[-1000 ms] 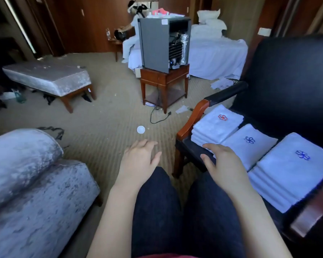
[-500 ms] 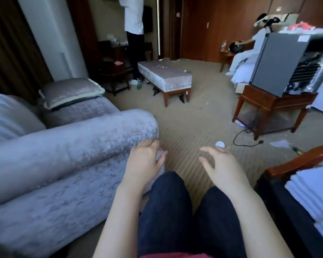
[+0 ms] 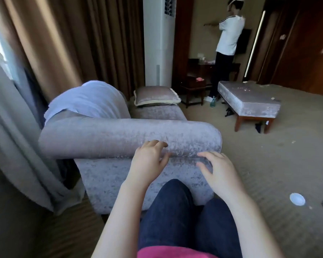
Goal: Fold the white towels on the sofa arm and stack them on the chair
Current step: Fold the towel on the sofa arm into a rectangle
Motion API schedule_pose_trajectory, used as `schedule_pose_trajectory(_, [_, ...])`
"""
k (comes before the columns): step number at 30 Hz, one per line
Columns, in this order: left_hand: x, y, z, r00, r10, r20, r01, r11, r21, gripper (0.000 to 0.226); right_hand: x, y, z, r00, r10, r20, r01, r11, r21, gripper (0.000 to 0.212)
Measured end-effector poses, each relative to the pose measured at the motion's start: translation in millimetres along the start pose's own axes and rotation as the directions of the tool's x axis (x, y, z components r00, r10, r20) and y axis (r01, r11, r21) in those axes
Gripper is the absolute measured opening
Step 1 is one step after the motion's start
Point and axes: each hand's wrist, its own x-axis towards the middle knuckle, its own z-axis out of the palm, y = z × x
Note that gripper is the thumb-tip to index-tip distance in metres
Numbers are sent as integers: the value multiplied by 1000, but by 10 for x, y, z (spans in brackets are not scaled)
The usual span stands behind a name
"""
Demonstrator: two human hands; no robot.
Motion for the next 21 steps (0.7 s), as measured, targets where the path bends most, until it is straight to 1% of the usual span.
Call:
schedule_pose_trajectory(5, [38, 56, -49, 999, -11, -39, 12, 999, 33, 28, 39, 31, -112, 999, -27, -34, 28, 999, 32, 31])
schedule_pose_trajectory(13, [53, -86, -110, 998, 15, -63, -10, 997, 71, 27, 43, 32, 6, 999, -3, -43, 7, 996, 90, 29])
schedule_pose_trajectory(18, [62, -311, -145, 999, 17, -43, -12, 995, 103, 26, 157, -17, 128, 1000, -10, -7, 11, 995, 99, 30])
schedule_pose_trajectory(21, [96, -433, -232, 1000, -18, -24, 21, 991, 130, 29, 267, -71, 186, 1000, -27, 13, 26, 995, 99, 31])
